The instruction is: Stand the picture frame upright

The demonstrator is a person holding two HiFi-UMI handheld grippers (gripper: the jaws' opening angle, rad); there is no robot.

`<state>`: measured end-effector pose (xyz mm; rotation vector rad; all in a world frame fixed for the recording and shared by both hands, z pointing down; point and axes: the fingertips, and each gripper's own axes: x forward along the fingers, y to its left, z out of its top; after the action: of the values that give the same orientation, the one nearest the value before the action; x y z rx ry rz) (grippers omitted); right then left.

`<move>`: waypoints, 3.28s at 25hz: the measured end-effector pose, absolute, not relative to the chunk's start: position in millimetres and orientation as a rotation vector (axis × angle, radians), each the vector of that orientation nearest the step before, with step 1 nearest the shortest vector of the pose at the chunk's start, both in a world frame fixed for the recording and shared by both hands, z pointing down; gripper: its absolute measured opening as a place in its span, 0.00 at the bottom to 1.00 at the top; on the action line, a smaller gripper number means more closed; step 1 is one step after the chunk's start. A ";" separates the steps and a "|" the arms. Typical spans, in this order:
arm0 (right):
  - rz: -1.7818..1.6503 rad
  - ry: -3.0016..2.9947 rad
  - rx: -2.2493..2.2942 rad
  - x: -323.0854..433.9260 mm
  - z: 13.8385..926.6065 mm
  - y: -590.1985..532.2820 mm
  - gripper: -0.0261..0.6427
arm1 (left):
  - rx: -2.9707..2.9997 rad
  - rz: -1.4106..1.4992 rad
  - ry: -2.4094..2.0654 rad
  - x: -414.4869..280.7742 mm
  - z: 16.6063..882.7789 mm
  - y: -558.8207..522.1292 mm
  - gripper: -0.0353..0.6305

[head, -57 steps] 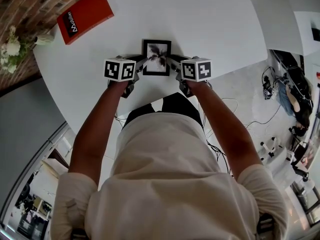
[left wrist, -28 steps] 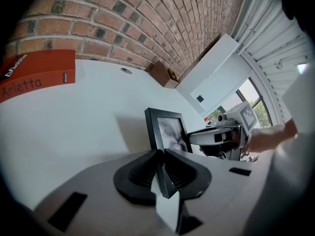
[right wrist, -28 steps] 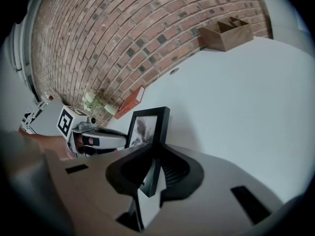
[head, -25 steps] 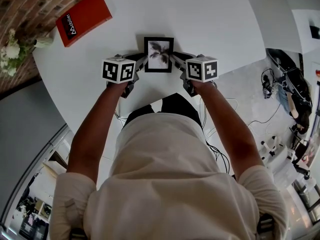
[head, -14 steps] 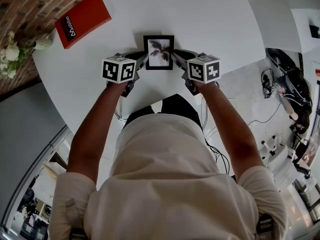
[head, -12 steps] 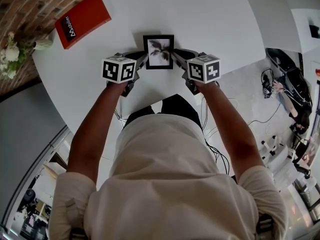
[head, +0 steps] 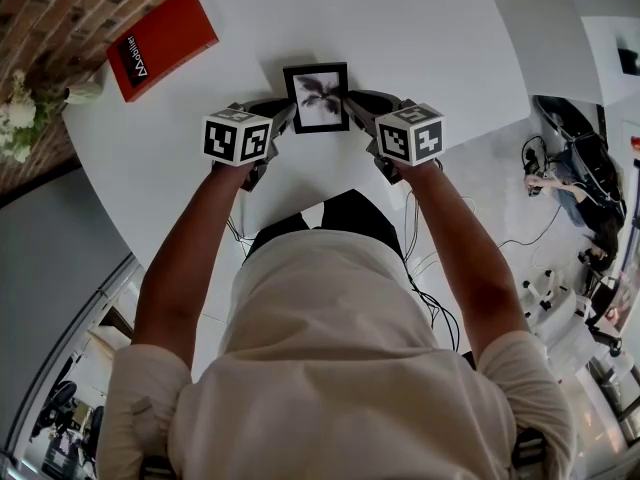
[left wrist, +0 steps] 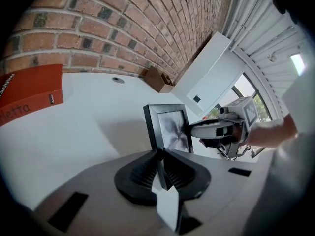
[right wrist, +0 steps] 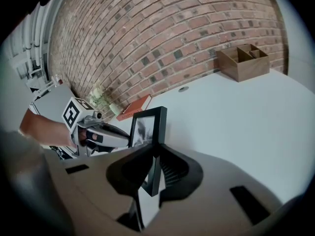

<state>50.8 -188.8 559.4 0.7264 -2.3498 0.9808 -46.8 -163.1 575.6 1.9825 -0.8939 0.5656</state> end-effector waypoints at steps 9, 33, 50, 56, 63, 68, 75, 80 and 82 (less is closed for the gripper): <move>0.870 -2.378 0.715 57.1 554.2 -198.2 0.11 | 2.037 0.597 -0.899 -40.3 567.9 -172.6 0.11; 0.687 -2.464 0.716 67.6 539.4 -234.0 0.11 | 2.156 0.680 -0.953 -29.8 550.1 -207.0 0.10; 0.475 -2.516 0.655 71.2 532.2 -282.7 0.10 | 2.234 0.741 -1.041 -24.8 542.5 -254.3 0.10; 0.393 -2.534 0.642 70.3 529.8 -295.6 0.10 | 2.267 0.770 -1.079 -24.6 541.5 -266.4 0.10; 0.263 -2.546 0.621 69.4 528.1 -303.8 0.10 | 2.311 0.815 -1.145 -26.3 537.8 -279.4 0.10; 0.171 -2.534 0.622 71.0 531.6 -308.2 0.09 | 2.355 0.865 -1.182 -24.4 536.5 -283.6 0.10; 0.060 -2.545 0.615 67.9 530.5 -308.5 0.09 | 2.398 0.901 -1.259 -27.1 534.2 -288.2 0.10; -0.004 -2.551 0.617 62.7 526.0 -306.2 0.09 | 2.405 0.915 -1.288 -30.5 542.0 -285.2 0.10; -0.016 -2.551 0.613 61.3 526.0 -305.5 0.09 | 2.403 0.906 -1.311 -31.6 542.8 -283.8 0.10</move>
<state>61.3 -305.5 526.0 0.6127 -2.5510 -0.0159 -31.6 -283.8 542.8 2.4026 -1.3112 0.9063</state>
